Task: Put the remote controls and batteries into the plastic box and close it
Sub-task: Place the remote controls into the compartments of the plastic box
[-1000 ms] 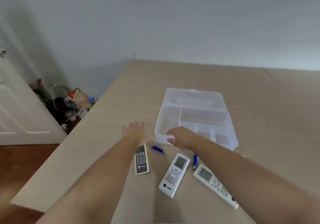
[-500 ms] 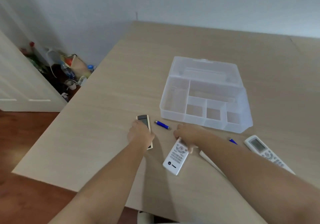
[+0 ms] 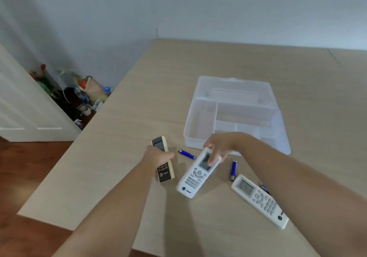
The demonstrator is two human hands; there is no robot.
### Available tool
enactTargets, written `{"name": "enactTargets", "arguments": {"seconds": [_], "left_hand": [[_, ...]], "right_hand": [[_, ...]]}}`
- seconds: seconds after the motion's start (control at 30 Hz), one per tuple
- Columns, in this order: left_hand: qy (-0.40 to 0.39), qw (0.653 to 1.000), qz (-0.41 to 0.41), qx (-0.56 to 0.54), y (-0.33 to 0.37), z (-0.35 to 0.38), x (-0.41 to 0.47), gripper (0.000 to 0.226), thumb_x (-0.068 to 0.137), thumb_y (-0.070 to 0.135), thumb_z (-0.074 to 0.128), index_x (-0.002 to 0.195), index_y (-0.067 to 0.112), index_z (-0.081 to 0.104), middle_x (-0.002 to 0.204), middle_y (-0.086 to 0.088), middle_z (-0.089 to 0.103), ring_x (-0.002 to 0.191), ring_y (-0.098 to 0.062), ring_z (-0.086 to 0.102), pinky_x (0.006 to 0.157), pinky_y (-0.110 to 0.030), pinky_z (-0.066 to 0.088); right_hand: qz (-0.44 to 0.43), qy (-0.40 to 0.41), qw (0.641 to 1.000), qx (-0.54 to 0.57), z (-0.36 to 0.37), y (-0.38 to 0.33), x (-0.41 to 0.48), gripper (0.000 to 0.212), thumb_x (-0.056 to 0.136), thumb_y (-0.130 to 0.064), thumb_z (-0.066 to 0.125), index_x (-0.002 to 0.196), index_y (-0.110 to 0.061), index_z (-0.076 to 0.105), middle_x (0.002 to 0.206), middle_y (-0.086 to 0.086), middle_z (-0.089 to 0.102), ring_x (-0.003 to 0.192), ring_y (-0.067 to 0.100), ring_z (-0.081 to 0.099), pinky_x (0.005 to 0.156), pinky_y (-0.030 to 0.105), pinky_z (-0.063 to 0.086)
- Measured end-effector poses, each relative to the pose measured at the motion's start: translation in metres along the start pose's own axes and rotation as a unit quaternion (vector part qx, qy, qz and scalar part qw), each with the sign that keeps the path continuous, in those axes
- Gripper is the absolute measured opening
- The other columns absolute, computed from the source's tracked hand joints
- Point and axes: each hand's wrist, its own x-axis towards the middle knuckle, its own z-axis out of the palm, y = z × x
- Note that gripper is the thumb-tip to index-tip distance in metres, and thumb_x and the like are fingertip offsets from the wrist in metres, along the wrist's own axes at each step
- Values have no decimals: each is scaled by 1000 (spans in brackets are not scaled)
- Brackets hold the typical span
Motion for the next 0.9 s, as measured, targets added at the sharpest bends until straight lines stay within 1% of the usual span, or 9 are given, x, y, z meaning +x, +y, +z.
{"name": "enactTargets", "arguments": {"seconds": [0.1, 0.2, 0.27, 0.33, 0.4, 0.5, 0.6, 0.7, 0.9], "left_hand": [[19, 998, 50, -35, 29, -13, -6, 62, 68, 29, 68, 122, 6, 48, 108, -12, 63, 89, -28, 65, 56, -34, 57], [49, 990, 129, -12, 67, -18, -14, 60, 73, 28, 69, 123, 6, 43, 110, -9, 59, 92, -26, 61, 68, -35, 55], [58, 979, 193, 4, 92, -12, -19, 74, 74, 29, 71, 134, 9, 33, 118, -10, 58, 100, -28, 61, 80, -37, 54], [45, 966, 255, 11, 115, -2, -26, 101, 71, 30, 72, 150, 22, 9, 120, -9, 59, 105, -30, 62, 90, -41, 53], [46, 951, 304, 35, 134, 10, -28, 111, 69, 29, 70, 151, 35, -5, 115, -8, 60, 100, -30, 64, 89, -43, 54], [63, 929, 349, 100, 157, 31, -26, 94, 72, 24, 65, 145, 40, 8, 113, -10, 54, 90, -32, 63, 81, -41, 55], [73, 908, 348, 221, 166, 50, -17, 88, 77, 21, 63, 146, 36, 11, 118, -10, 43, 86, -34, 60, 69, -35, 50], [72, 882, 327, 331, 162, 69, 0, 89, 79, 21, 64, 149, 29, 10, 127, -11, 39, 97, -35, 62, 67, -34, 45], [46, 871, 249, 422, 151, 93, 33, 82, 83, 9, 60, 150, 16, 14, 135, -15, 37, 107, -33, 60, 68, -32, 44]], "right_hand": [[-31, 27, 995, 96, -39, -5, -25, 6, 81, -12, 71, 85, -13, 66, 91, 3, 71, 93, 22, 68, 74, 30, 60], [-66, 93, 978, 177, -75, 3, -47, 18, 86, -16, 65, 99, -5, 67, 94, 6, 74, 94, 20, 69, 78, 30, 59], [-93, 171, 952, 236, -93, 13, -59, 20, 87, -16, 63, 101, -3, 67, 95, 9, 71, 90, 20, 68, 82, 32, 58], [-109, 252, 913, 300, -103, 26, -63, 12, 88, -15, 62, 95, -8, 68, 91, 9, 68, 86, 21, 65, 79, 31, 58], [-116, 314, 876, 347, -110, 40, -62, 8, 90, -15, 60, 93, -12, 68, 88, 8, 68, 84, 22, 64, 75, 29, 57], [-102, 379, 835, 386, -116, 64, -55, 15, 91, -19, 60, 99, -10, 68, 85, 9, 67, 77, 22, 65, 67, 24, 57], [-77, 410, 807, 418, -118, 83, -46, 14, 92, -20, 57, 94, -8, 65, 80, 8, 64, 70, 20, 61, 65, 26, 53], [-64, 412, 795, 441, -118, 101, -33, 14, 92, -19, 57, 80, -16, 64, 77, 8, 62, 69, 20, 59, 65, 28, 51], [-57, 401, 782, 473, -118, 123, -5, 14, 92, -19, 58, 80, -18, 66, 77, 7, 64, 68, 19, 60, 63, 27, 51]]}}
